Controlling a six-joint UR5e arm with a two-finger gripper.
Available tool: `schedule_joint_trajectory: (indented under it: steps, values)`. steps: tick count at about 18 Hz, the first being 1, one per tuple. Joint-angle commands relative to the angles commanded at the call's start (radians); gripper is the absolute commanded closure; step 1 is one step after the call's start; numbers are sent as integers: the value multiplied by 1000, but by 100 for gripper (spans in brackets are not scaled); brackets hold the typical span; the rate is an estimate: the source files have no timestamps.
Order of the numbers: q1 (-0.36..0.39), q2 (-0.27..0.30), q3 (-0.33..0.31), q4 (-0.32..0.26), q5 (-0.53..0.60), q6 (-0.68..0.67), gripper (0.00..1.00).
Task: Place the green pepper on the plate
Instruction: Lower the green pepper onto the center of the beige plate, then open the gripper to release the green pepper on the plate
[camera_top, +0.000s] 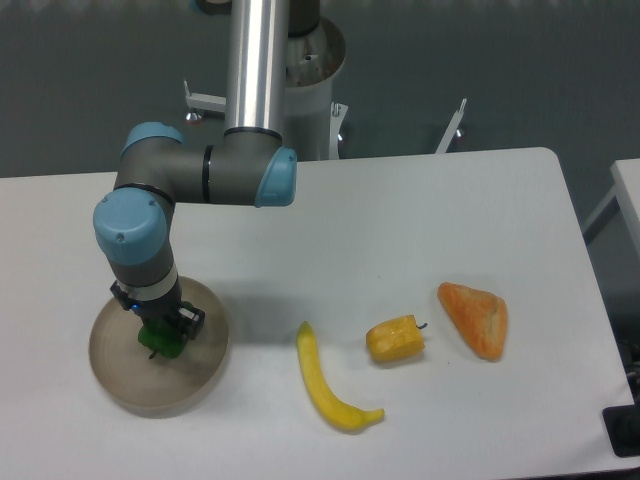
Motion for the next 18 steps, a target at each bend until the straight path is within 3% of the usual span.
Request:
schedule_joint_trajectory:
  steps: [12,16,18]
  values:
    - [-6,-8,0,3,2,-2,55]
    - [-6,-8,0,3,2,-2,48]
    - [-6,-9,0,5,0,5,38]
